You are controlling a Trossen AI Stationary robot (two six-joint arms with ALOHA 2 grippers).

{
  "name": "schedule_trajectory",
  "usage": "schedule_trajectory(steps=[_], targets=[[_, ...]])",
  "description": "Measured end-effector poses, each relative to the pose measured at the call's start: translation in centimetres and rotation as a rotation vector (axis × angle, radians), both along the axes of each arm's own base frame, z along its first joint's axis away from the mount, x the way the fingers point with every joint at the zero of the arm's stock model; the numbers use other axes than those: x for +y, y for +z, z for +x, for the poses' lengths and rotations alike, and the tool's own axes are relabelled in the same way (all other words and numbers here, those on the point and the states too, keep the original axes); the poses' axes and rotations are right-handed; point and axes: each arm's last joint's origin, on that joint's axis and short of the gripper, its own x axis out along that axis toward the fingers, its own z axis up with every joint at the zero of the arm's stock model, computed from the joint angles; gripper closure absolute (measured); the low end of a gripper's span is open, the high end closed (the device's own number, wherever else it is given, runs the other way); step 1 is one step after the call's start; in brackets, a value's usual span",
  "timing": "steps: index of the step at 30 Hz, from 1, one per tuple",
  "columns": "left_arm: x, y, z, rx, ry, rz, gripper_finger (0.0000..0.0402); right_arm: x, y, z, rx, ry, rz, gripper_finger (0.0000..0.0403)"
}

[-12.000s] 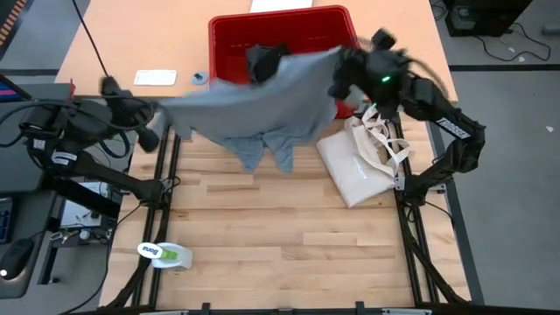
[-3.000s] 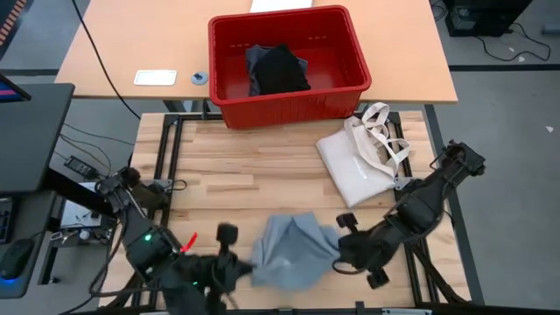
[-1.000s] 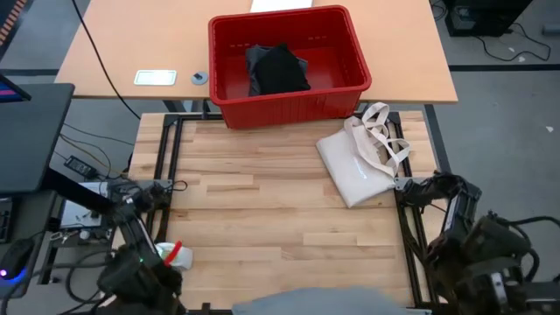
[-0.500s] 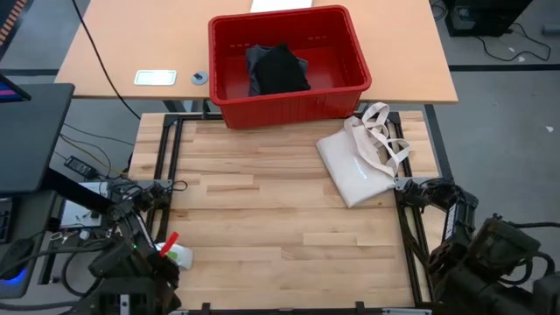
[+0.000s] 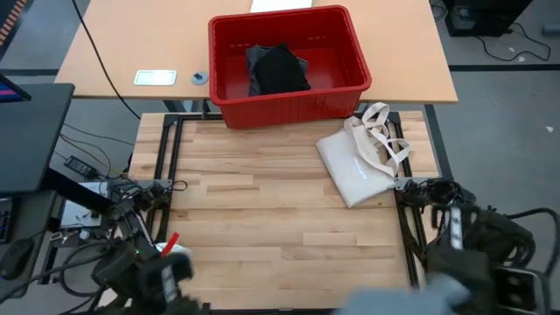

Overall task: Fold Laundry from Bin
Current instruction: Fold the gray shirt

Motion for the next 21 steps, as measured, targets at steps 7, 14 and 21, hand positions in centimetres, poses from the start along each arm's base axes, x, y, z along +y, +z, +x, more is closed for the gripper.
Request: schedule_trajectory(steps=[7, 14, 21], targets=[[1.6, -0.4, 1.4, 0.228, 0.354, -0.093, 0.0388, -1.5, -1.1, 1.7, 0.502, -0.478, 0.071, 0.0388], [4.3, -1.2, 3.7, 0.487, 0.674, -0.208, 0.0388, -2.9, -2.7, 3.6, 0.835, -0.711, 0.14, 0.0385], [5.2, -1.9, 5.2, 0.581, 0.786, -0.166, 0.0388, -3.3, -3.5, 5.6, 0.856, -0.794, 0.042, 0.0385]])
